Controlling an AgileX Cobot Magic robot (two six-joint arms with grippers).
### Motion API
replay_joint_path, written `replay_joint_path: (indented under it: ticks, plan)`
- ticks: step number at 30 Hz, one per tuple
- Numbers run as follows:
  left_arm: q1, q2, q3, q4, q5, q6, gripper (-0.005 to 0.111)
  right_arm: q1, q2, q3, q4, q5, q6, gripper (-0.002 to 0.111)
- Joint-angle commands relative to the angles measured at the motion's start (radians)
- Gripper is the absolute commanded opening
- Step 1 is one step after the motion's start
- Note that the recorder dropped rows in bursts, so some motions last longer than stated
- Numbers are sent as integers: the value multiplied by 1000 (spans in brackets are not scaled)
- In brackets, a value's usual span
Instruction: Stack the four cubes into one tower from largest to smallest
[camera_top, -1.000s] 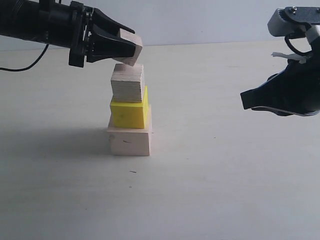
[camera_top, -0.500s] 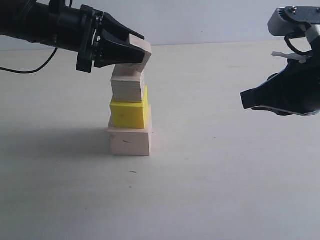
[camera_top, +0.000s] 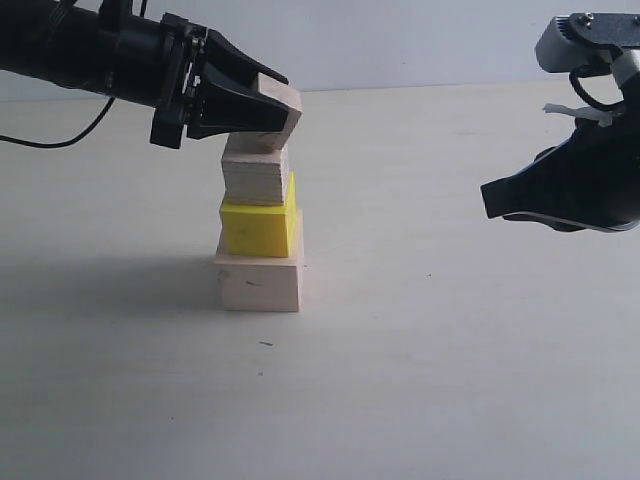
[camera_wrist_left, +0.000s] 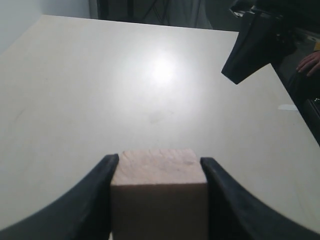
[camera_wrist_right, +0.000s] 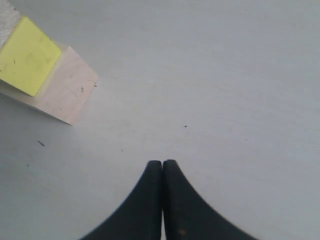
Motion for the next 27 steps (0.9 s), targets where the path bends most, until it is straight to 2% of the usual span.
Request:
replay_joint_path:
  ticks: [1,27]
  plan:
    - [0,-1,11,24,6,-14,0,0,-3,3,2,-8,-11,0]
    - [3,-1,11,97,6,-1,0,0,-3,3,2,-6,-20,0]
